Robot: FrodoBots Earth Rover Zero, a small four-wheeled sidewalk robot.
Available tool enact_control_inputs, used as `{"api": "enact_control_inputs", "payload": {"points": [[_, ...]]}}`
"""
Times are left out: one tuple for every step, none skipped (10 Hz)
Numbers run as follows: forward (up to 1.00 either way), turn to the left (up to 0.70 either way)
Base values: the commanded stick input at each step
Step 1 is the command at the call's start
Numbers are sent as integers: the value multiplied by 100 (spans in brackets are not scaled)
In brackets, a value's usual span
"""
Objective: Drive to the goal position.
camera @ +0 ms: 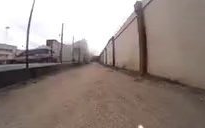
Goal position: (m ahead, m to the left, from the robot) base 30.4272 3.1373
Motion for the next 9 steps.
{"api": "enact_control_inputs", "payload": {"points": [[30,0],[30,0],[30,0],[30,0],[30,0],[30,0],[30,0],[30,0],[30,0]]}}
